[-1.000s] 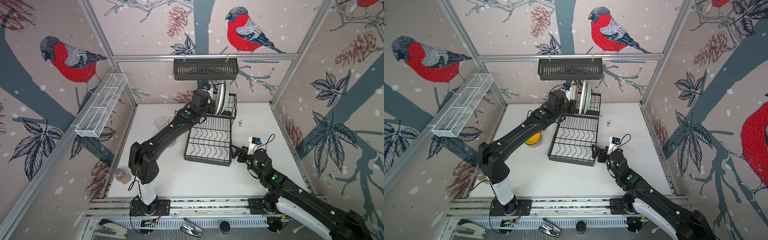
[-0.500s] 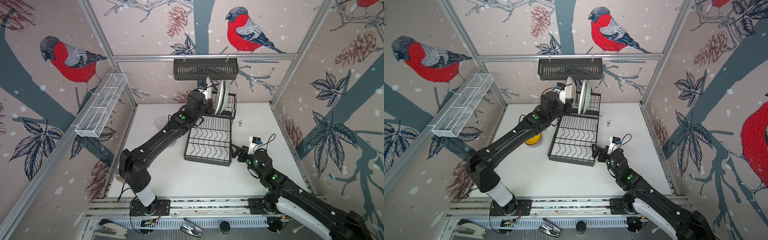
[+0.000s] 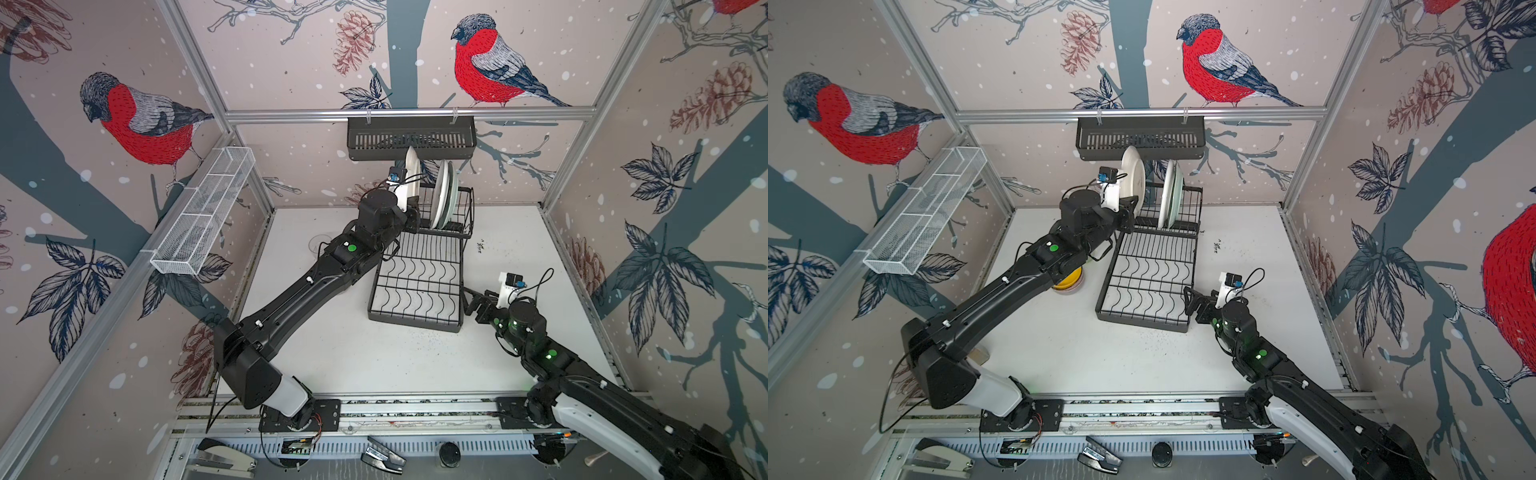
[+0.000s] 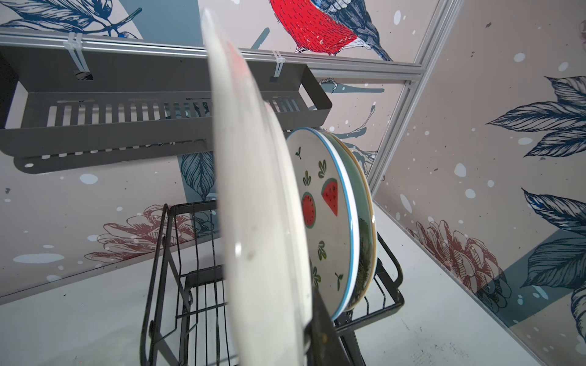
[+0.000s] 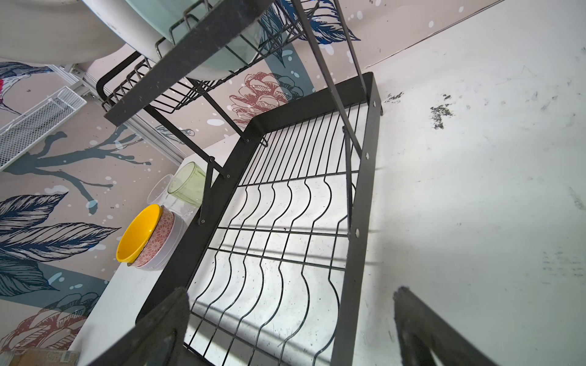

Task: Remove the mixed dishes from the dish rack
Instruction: 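Pull the white plate up and out of the rack with the left gripper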

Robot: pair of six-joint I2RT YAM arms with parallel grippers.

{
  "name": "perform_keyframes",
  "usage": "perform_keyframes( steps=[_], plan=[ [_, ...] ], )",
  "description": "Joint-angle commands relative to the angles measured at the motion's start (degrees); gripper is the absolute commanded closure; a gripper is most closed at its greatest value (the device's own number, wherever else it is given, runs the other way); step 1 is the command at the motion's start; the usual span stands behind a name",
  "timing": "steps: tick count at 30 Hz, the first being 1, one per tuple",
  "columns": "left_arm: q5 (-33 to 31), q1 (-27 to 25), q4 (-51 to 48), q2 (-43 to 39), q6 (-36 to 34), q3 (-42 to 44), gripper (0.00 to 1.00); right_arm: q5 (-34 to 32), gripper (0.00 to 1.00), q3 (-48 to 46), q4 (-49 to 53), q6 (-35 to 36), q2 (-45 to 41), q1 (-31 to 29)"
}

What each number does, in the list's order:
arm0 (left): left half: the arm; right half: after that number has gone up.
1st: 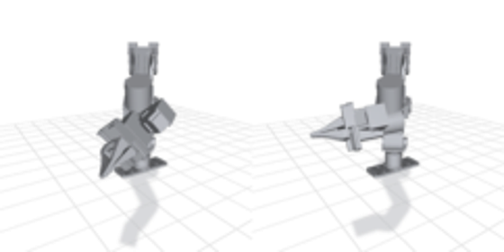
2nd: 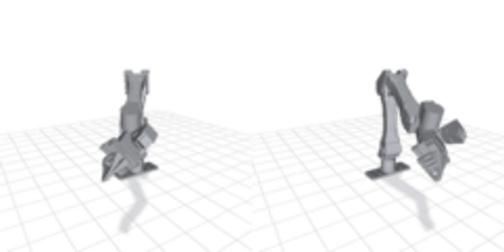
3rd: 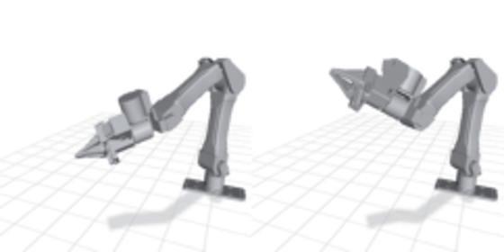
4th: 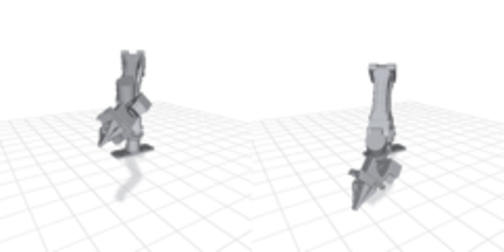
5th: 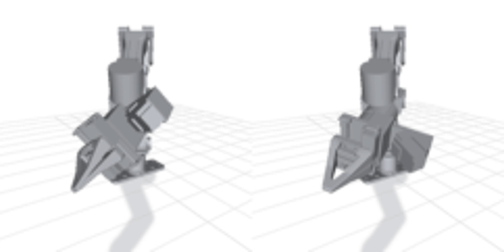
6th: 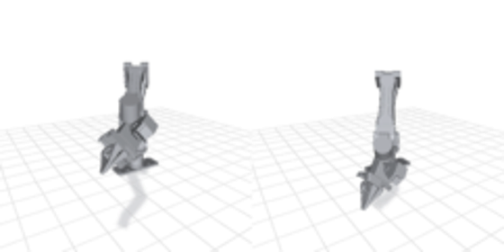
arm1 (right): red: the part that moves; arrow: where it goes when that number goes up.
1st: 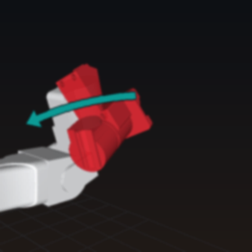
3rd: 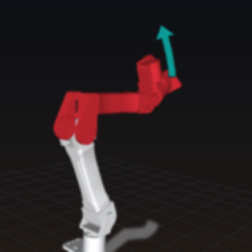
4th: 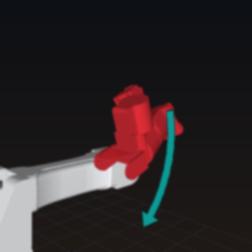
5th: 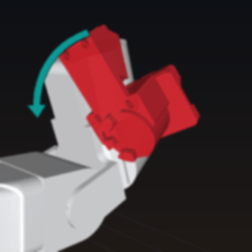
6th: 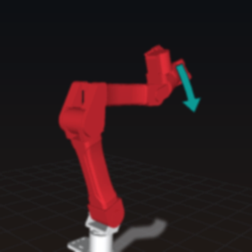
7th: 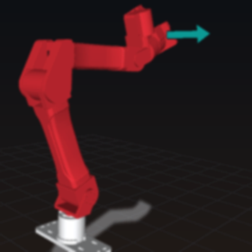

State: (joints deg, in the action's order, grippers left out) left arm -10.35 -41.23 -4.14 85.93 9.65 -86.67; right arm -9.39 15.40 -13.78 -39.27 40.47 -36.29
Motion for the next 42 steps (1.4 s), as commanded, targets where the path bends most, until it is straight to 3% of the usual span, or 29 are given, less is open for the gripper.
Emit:
perform_keyframes(
  steps=[1, 27, 42],
  plan=[
    [-0.91, -0.99, 10.34, -2.9, -1.04, 1.57, 1.0, 0.29, 0.01, 0.25, -0.19, -0.73, -0.55, 0.17],
    [-10.15, -9.69, 8.63, -21.29, 2.84, 19.64, 1.0, 0.3, 0.0, 2.08, 6.68, -4.68, -1.7, 0.35],
    [-10.51, -11.32, 2.54, -27.47, 3.55, 26.27, 1.0, 1.64, 0.0, 2.44, 8.02, -5.65, -1.86, 0.43]
  ],
)
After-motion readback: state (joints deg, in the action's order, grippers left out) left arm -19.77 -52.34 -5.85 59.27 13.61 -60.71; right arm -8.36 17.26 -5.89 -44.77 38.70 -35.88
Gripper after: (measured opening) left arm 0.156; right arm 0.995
